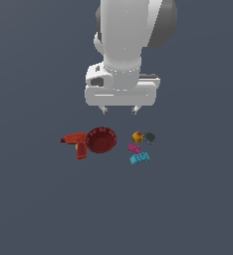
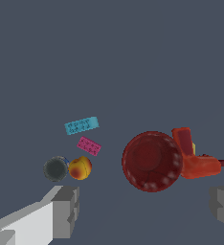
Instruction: Pick up a designated object from a clutter of objects.
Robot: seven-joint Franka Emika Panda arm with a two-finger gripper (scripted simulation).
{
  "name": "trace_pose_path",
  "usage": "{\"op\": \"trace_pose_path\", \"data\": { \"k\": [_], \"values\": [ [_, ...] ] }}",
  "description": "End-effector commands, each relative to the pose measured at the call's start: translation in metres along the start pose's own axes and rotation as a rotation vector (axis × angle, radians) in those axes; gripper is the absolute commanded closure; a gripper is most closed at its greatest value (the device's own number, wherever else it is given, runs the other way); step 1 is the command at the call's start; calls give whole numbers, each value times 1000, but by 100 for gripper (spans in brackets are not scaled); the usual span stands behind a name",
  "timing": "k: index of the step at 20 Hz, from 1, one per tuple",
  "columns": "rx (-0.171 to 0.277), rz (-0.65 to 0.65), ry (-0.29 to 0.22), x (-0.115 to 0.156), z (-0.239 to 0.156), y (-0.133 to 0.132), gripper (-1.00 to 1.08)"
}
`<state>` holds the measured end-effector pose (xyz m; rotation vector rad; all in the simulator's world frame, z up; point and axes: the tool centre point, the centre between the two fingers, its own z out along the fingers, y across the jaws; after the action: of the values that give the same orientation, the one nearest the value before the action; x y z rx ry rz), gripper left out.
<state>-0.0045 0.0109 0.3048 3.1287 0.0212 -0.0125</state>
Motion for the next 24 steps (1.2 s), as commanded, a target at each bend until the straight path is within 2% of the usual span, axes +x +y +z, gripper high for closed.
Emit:
{"op": "trace_pose_path", "data": {
  "k": [1,7,13,18,24],
  "values": [
    [0,0,0,0,0,0,-20],
    [-9,9,25,5,-12,6,-20],
    [2,9,24,5,-9,6,-20],
    [39,12,23,4,2,7,-20],
    [113,23,27,4,23,10,-20]
  ]
}}
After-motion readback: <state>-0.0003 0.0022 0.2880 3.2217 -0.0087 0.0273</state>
